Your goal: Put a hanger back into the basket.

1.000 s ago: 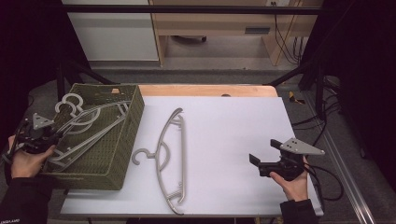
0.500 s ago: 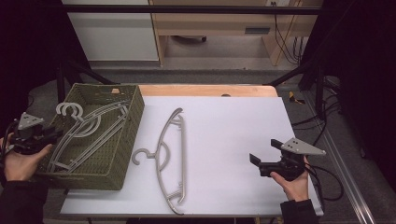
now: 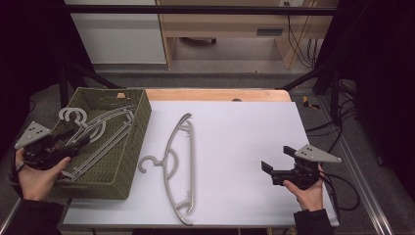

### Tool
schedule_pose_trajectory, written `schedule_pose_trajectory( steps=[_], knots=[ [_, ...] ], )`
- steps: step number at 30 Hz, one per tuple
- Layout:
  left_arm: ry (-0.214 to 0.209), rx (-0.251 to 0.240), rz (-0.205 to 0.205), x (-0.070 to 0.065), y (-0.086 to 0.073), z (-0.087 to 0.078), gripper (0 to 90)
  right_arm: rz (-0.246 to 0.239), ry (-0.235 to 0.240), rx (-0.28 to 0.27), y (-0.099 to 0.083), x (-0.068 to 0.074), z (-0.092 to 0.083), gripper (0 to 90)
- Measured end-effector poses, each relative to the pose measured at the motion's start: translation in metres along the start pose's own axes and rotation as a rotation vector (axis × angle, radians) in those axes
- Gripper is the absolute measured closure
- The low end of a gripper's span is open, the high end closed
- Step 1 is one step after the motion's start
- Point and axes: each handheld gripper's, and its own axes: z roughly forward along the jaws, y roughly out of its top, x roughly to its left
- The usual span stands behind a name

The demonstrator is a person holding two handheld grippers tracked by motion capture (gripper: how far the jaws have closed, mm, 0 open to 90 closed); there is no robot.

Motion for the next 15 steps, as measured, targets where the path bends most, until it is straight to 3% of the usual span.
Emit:
schedule_pose_trajectory(
  steps=[2,7,15],
  knots=[
    [-0.012,-0.016,-0.002,-0.01,0.001,0.001,32.3,0.002,0.002,-0.002,0.0,0.0,0.0,2.2],
    [-0.095,-0.082,-0.022,-0.04,-0.001,0.006,24.6,0.004,0.003,-0.01,0.001,-0.001,-0.002,2.2],
    [-0.176,-0.082,-0.001,-0.09,-0.009,0.013,18.1,0.0,0.004,-0.01,0.001,0.0,-0.001,2.1]
  ],
)
